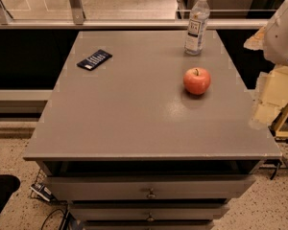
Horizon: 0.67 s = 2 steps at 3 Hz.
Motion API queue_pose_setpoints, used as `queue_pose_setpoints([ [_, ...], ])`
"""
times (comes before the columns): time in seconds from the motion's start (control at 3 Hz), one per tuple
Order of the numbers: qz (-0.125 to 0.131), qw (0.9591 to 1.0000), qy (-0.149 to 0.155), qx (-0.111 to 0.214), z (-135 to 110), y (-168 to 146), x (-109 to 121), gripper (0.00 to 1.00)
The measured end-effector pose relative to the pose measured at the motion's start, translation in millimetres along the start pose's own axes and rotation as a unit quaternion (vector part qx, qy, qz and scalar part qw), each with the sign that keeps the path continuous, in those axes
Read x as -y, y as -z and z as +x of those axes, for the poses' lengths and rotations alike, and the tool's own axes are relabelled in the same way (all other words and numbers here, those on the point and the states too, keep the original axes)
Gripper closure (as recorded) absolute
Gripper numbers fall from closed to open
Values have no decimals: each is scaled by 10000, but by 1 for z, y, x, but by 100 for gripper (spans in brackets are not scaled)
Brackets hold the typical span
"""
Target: Pick blue plastic bottle
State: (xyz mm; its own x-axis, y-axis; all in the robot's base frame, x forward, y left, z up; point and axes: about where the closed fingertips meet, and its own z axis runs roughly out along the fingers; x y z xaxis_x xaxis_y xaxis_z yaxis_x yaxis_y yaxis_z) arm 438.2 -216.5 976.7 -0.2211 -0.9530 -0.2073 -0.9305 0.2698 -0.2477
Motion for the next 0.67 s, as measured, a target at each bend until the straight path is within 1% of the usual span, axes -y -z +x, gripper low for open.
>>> queue_pose_setpoints([
  [0.33, 1, 10000, 0, 0, 0, 0, 0, 0],
  [0.67, 226, 9977, -470, 435, 2, 4, 22, 0],
])
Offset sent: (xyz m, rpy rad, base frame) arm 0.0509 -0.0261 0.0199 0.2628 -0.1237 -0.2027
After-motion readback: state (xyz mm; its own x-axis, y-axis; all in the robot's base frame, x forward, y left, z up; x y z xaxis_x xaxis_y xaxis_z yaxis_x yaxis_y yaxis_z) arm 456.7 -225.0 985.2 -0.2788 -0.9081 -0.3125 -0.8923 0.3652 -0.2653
